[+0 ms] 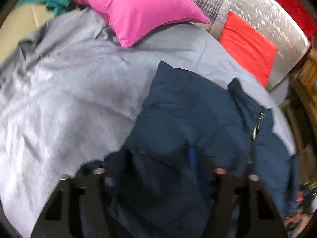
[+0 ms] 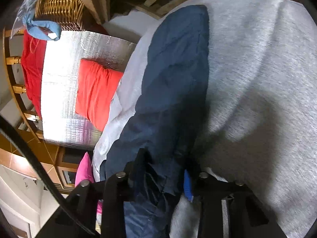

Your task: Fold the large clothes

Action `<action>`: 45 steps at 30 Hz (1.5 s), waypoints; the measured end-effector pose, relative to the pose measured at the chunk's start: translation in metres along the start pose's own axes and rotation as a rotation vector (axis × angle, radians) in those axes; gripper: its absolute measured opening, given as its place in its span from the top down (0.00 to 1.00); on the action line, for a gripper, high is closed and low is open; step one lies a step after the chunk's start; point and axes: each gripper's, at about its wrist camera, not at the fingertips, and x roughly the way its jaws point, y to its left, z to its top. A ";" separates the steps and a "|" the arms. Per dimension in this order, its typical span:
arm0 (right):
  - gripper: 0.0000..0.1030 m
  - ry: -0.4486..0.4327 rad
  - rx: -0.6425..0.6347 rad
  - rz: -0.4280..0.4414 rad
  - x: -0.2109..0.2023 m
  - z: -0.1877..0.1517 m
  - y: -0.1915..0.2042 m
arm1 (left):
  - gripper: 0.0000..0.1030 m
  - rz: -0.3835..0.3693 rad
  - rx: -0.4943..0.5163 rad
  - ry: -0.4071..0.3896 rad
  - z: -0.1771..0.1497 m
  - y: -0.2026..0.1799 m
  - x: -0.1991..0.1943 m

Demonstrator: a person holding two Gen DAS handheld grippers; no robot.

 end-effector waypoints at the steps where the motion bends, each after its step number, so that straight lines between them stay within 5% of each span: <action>1: 0.72 -0.007 -0.016 -0.003 0.002 -0.001 0.004 | 0.55 0.023 0.013 -0.008 0.000 -0.002 0.003; 5: 0.76 -0.060 -0.137 -0.001 -0.012 -0.008 0.032 | 0.65 0.093 0.044 -0.024 0.007 -0.002 0.019; 11: 0.77 -0.140 -0.343 0.054 -0.049 -0.027 0.070 | 0.80 0.097 0.028 -0.060 0.014 0.002 0.013; 15: 0.73 -0.041 -0.325 -0.022 -0.044 -0.032 0.060 | 0.85 0.093 0.014 -0.093 0.013 0.007 -0.004; 19: 0.40 0.072 -0.295 -0.125 -0.052 -0.045 0.048 | 0.95 0.138 0.013 -0.097 0.012 0.011 -0.012; 23: 0.37 0.122 -0.342 -0.174 -0.079 -0.070 0.055 | 0.95 0.123 -0.019 -0.114 0.015 0.025 -0.025; 26: 0.37 0.225 -0.400 -0.101 -0.091 -0.099 0.067 | 0.95 0.046 -0.036 -0.084 0.016 0.031 -0.025; 28: 0.37 0.274 -0.446 -0.067 -0.089 -0.126 0.076 | 0.86 0.018 -0.028 -0.041 0.015 0.029 -0.020; 31: 0.37 0.379 -0.474 -0.107 -0.058 -0.161 0.077 | 0.40 -0.011 -0.017 0.038 0.012 0.026 -0.006; 37: 0.52 0.456 -0.467 -0.200 -0.012 -0.190 0.064 | 0.38 0.017 0.015 0.048 0.011 0.023 0.005; 40: 0.81 0.429 -0.521 -0.161 -0.006 -0.194 0.087 | 0.38 0.048 0.015 0.057 0.012 0.026 0.009; 45: 0.83 0.214 -0.713 -0.188 0.002 -0.194 0.136 | 0.38 0.065 0.029 0.031 0.015 0.022 0.008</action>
